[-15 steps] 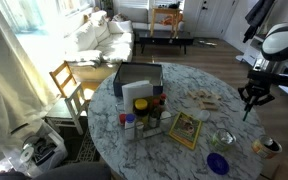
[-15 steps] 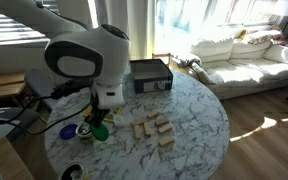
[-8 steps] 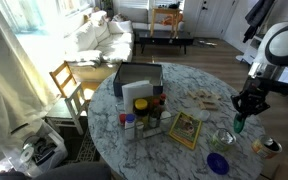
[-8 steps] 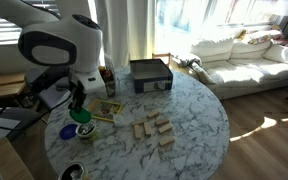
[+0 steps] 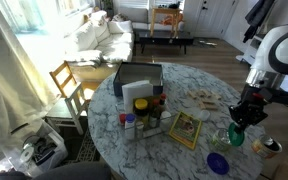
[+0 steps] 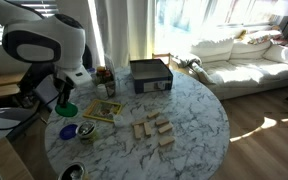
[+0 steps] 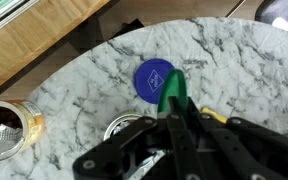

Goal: Take the lids off the cans than stack the cans

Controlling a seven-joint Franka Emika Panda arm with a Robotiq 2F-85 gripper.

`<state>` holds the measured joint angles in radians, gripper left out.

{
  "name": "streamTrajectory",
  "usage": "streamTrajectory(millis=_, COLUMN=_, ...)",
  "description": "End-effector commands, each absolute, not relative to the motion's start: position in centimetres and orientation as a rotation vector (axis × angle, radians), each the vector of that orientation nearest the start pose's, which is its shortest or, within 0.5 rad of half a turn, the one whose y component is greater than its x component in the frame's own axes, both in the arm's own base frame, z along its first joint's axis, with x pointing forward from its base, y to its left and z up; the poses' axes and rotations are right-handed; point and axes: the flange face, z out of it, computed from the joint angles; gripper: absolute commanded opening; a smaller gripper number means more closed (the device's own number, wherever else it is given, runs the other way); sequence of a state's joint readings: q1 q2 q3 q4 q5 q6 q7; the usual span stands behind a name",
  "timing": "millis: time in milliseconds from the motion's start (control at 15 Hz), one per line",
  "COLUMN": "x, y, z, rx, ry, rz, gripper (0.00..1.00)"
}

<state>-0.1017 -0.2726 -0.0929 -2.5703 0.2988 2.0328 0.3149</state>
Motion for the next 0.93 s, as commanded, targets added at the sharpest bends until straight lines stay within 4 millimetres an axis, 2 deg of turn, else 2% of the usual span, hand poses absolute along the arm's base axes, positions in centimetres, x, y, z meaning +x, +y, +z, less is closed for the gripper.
streamTrajectory(millis=0, x=38.6, y=-6.1, z=32.8, rx=-2.66, ry=0.802, rz=0.424, gripper=0.02)
streamTrajectory(millis=400, x=36.7, y=-6.5, z=29.7, rx=-2.555, ry=0.484, rz=0.409, gripper=0.02)
streamTrajectory(millis=667, x=35.7, y=-5.5, z=27.9, rx=-2.576, ry=0.281, rz=0.43, gripper=0.02)
streamTrajectory(millis=867, x=35.3, y=-4.5, z=26.1, rx=-2.576, ry=0.199, rz=0.435, gripper=0.02)
